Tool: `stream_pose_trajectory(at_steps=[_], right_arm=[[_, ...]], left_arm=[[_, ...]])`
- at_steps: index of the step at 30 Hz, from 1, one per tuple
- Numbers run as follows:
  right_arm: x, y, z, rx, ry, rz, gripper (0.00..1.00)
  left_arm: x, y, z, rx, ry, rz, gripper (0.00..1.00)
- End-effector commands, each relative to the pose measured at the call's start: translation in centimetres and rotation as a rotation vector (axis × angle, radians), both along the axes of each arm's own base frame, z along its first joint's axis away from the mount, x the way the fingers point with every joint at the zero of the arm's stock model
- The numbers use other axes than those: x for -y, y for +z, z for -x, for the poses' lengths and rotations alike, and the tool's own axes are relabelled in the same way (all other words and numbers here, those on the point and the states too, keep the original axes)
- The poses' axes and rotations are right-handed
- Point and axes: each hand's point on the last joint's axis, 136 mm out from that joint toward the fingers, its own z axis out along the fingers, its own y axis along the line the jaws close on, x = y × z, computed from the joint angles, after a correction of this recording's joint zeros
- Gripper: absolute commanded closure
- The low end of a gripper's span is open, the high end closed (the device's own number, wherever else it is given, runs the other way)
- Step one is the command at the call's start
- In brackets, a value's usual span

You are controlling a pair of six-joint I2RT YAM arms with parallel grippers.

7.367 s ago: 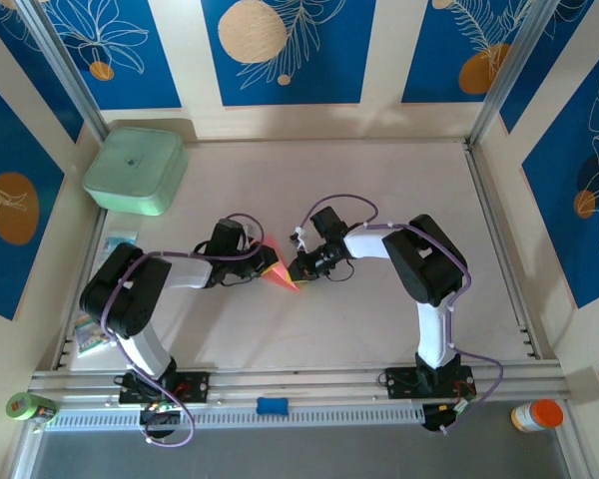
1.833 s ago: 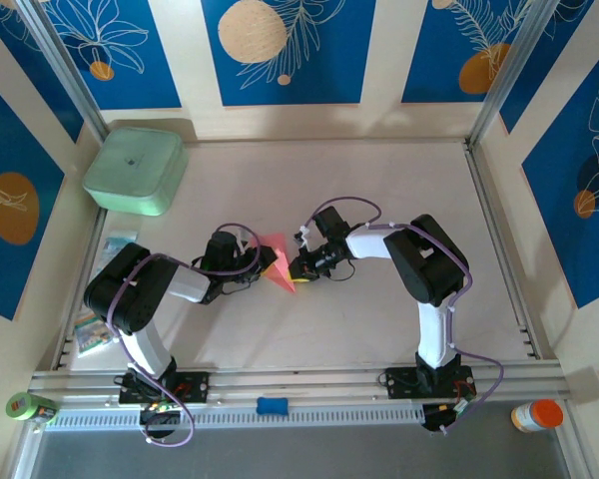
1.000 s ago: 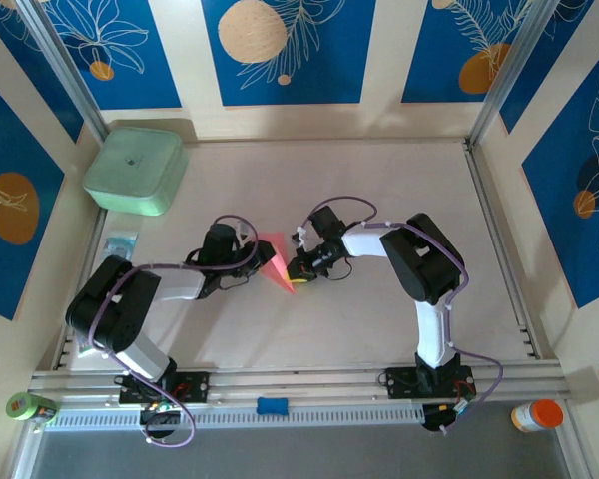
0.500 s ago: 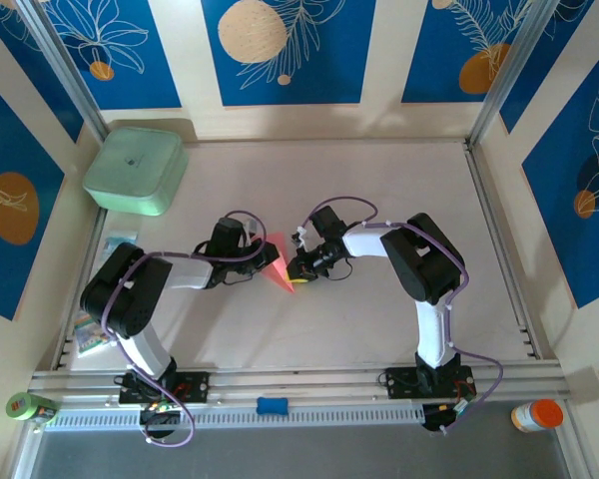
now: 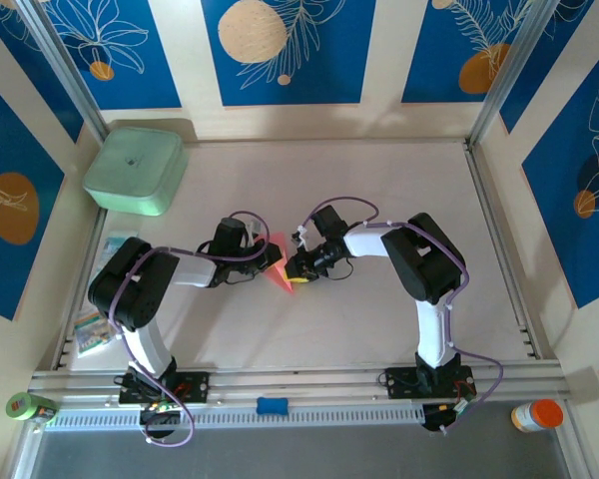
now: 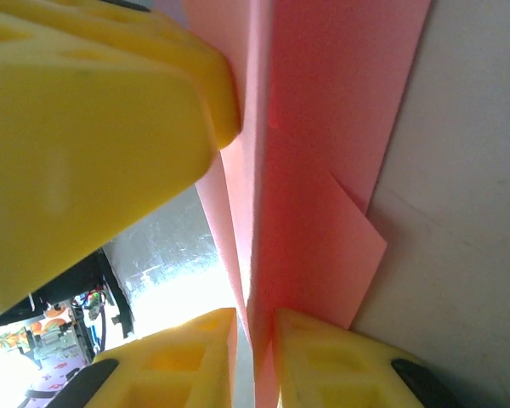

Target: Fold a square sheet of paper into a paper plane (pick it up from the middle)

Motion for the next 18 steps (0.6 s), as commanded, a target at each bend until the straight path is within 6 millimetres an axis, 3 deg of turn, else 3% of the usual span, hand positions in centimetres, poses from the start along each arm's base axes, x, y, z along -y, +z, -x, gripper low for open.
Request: stream_pose_trajectory(at_steps=[1,11,18], right_arm=[[2.4,-3.3,0.4,-0.048,-0.048,0.119,0.83],[3.1,-4.3,0.7,-0.065,-0.058,0.167,0.93],[3.5,-4.9,0.7,-0.059,-0.063,0.19,0.96]], left_arm=[[0.9,0.8,-0.5,0.024,-0.024,0.034,0.82],[0.8,2.2,-0.8,0.05,-0.007,0.066,0.79],[-0.9,2.9,-0.6,0.067,0.04,0.053,0.76]])
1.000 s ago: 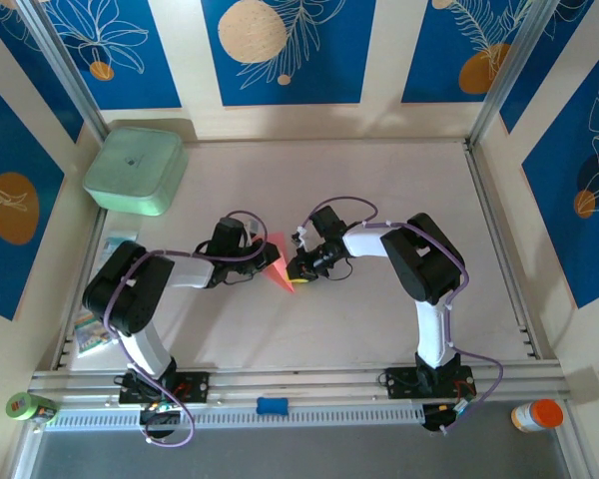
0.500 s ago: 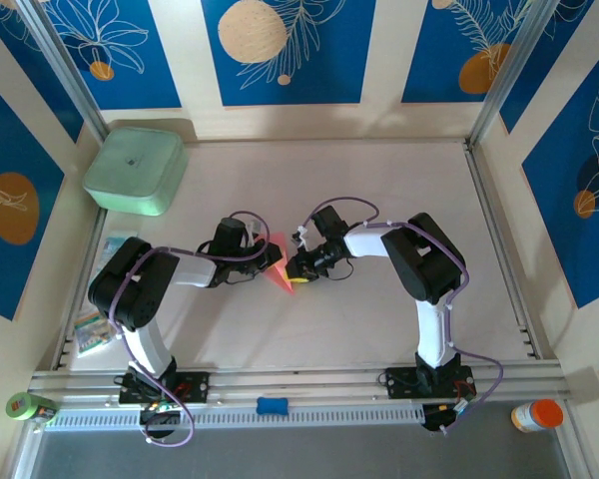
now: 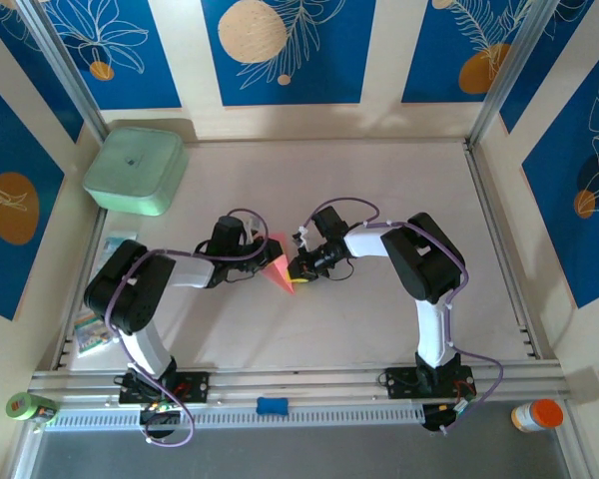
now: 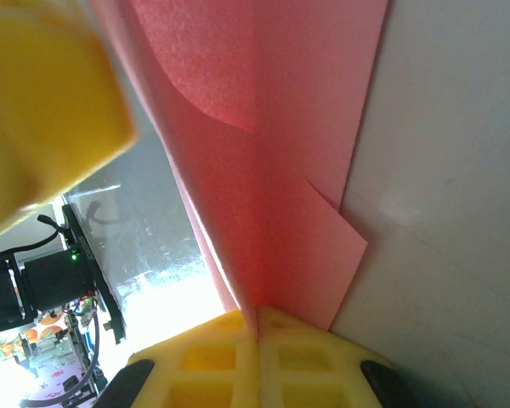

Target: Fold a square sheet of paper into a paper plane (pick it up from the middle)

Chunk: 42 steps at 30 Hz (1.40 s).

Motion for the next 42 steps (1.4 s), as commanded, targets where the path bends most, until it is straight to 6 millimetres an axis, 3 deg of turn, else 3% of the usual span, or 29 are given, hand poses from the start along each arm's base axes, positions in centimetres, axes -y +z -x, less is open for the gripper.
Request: stream_pose_trajectory(at_steps=[1,5,16,21,29,35,42], right_arm=[[3.2,-4.4,0.9,-0.061,-0.049,0.169,0.96],[3.1,-4.0,0.8,-0.031,-0.022,0.151,0.97],[2.3,-0.5,-0.8,0.086,0.12,0.062,0.98],[1.9,0.5,-1.0,0.089,0.13,0.034,0.98],[2.5,0.6,1.5,0.044,0.201,-0.001,0.98],[2.4,0.5,1.5,0.04,0.201,-0.015,0.98],[2.4,0.2,1.4,0.033,0.191,-0.01,0.97]], left_arm=[[-1.0,0.7,0.0,0.023,0.027,0.002,0.76],[-1.8,-0.2,0.3,0.001,0.043,-0.017,0.76],[-4.5,-2.5,1.2,-0.059,0.1,-0.15,0.75],[-3.7,-2.6,1.0,-0.081,0.08,-0.122,0.76],[-3.3,0.5,0.7,-0.018,0.097,-0.076,0.75],[-1.9,-1.0,1.6,-0.054,0.052,-0.086,0.75],[-0.4,-2.0,1.0,-0.073,0.027,-0.066,0.73]])
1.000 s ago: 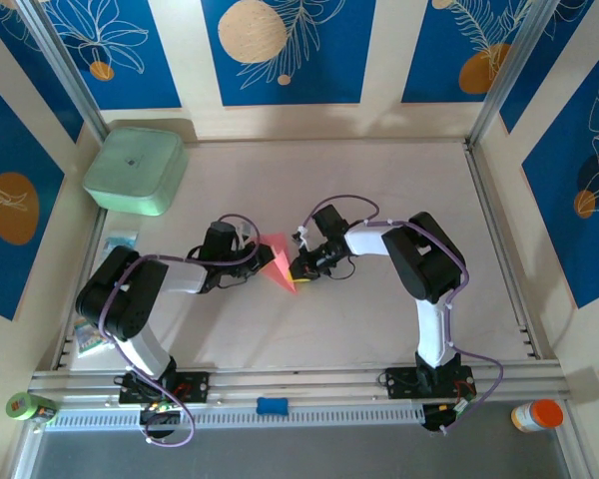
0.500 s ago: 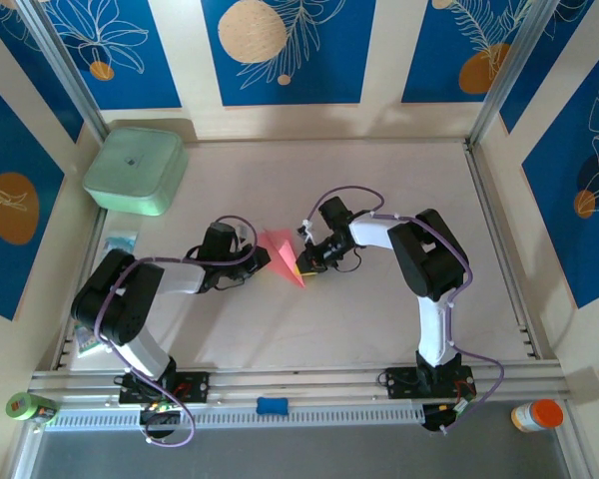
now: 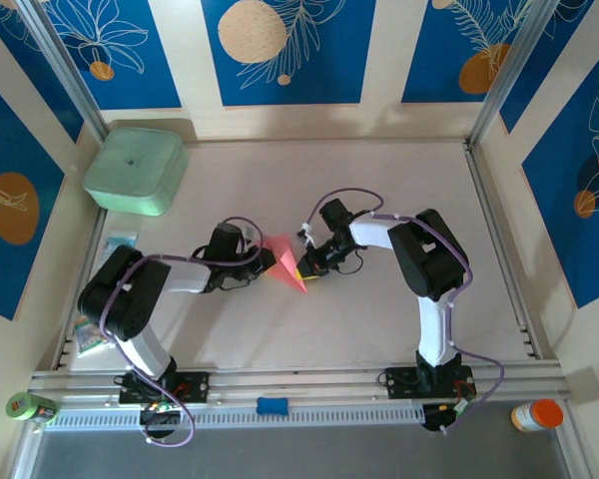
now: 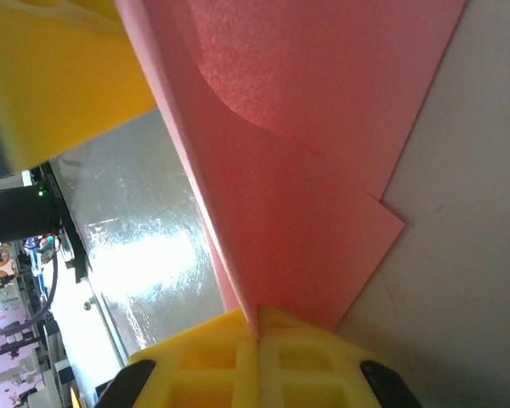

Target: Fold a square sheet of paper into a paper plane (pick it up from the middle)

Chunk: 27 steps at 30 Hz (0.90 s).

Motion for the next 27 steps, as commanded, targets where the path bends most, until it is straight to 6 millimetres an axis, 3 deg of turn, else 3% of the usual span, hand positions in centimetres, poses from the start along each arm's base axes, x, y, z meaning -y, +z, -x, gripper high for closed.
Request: stream_pose_trajectory(at_steps=[1,16,27], right_arm=[[0.1,-0.9,1.2,-0.06,0.013,-0.006,0.96],[-0.2,-0.3,0.6,-0.091,-0.064,0.0,0.8],[-0.2,-0.3,0.6,-0.106,-0.122,0.023,0.79]], left_arm=[[1.3,0.9,-0.8,0.02,-0.019,0.038,0.71],[-0.4,-2.9,2.2,-0.166,-0.027,-0.212,0.56],[-1.6,-5.3,3.8,-0.298,-0.047,-0.364,0.52]])
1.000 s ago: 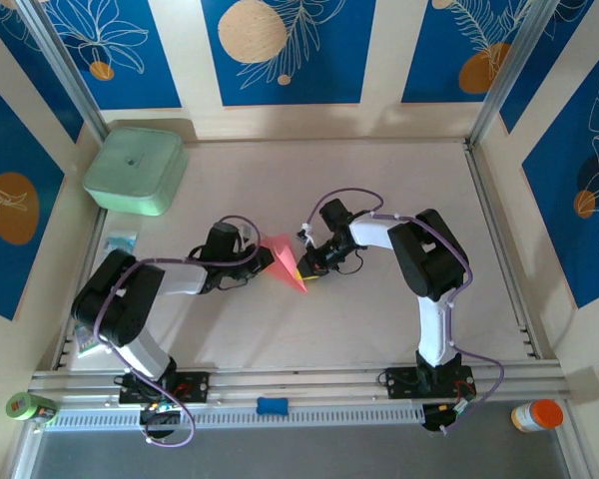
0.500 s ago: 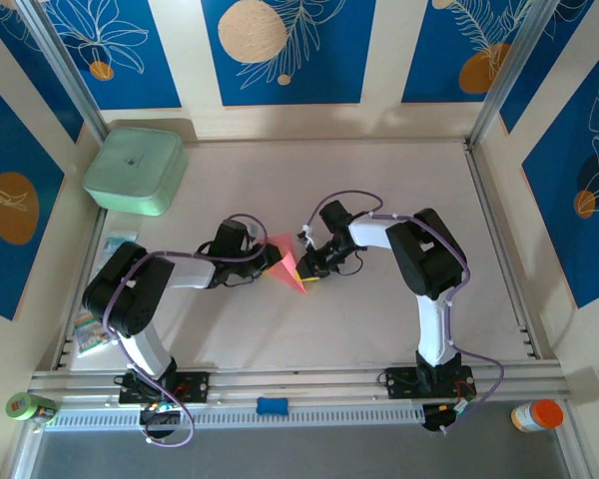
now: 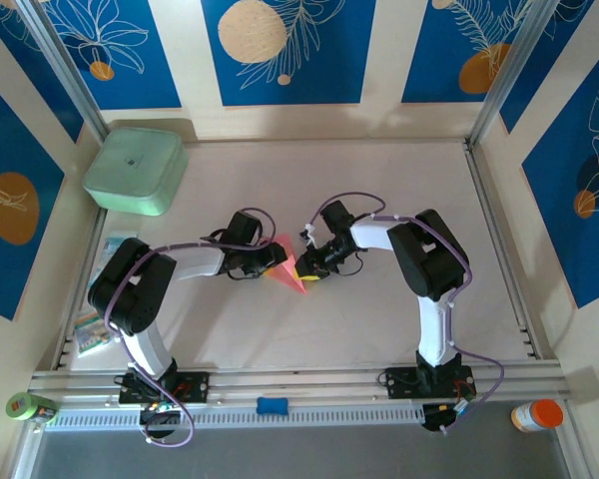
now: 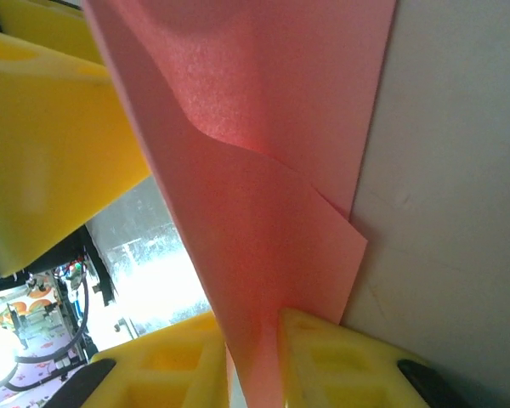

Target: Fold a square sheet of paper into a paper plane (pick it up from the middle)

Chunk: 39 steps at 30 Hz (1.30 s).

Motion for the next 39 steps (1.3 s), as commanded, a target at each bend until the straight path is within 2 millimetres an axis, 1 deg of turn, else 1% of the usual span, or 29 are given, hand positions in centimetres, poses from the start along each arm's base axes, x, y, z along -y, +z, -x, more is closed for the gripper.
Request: stream_pose_trajectory(at_steps=[1,5,11,14,17,20,22,25,28,32,34,36,39], right_arm=[[0.0,0.1,0.7,-0.019,-0.021,0.013,0.79],[-0.1,0.2,0.7,-0.033,-0.042,0.014,0.79],[-0.1,-0.1,0.9,-0.058,-0.067,0.022,0.79],[-0.1,-0.4,1.2,-0.07,-0.064,0.028,0.83],[0.0,-0.9,1.2,-0.082,-0.068,0.037,0.87],[0.2,-1.5,1.5,-0.103,-0.078,0.051,0.91],[0.4,-2.0,1.6,-0.115,-0.09,0.067,0.91],[0.7,-2.4,1.7,-0.131,-0.108,0.08,0.93],[1.0,-2.7,1.8,-0.143,-0.112,0.097,0.94],[1.2,-3.1,2.0,-0.154,-0.108,0.118,0.94],[1.3,-3.3,2.0,-0.156,-0.108,0.128,0.94],[1.4,-3.5,2.0,-0.159,-0.107,0.136,0.94],[1.4,-3.7,2.1,-0.161,-0.104,0.142,0.94]], left_arm=[[-2.9,-5.0,4.1,-0.186,-0.014,-0.187,0.51],[-3.0,-5.3,4.2,-0.199,-0.021,-0.213,0.5],[-3.4,-5.9,4.6,-0.225,-0.025,-0.243,0.49],[-3.4,-5.9,4.7,-0.228,-0.026,-0.247,0.49],[-3.1,-5.5,4.4,-0.216,-0.026,-0.236,0.49],[-2.5,-4.5,3.6,-0.185,-0.031,-0.208,0.49],[-1.7,-3.3,2.7,-0.145,-0.037,-0.173,0.49],[-0.7,-0.9,1.3,-0.076,-0.039,-0.123,0.49],[-0.1,2.1,-0.1,0.018,-0.028,-0.068,0.48],[0.2,4.8,-0.9,0.112,-0.023,0.007,0.48],[0.6,5.4,-0.8,0.146,-0.035,0.063,0.51],[1.1,5.6,-0.6,0.159,-0.055,0.109,0.55],[2.3,5.2,-0.5,0.158,-0.091,0.175,0.63]])
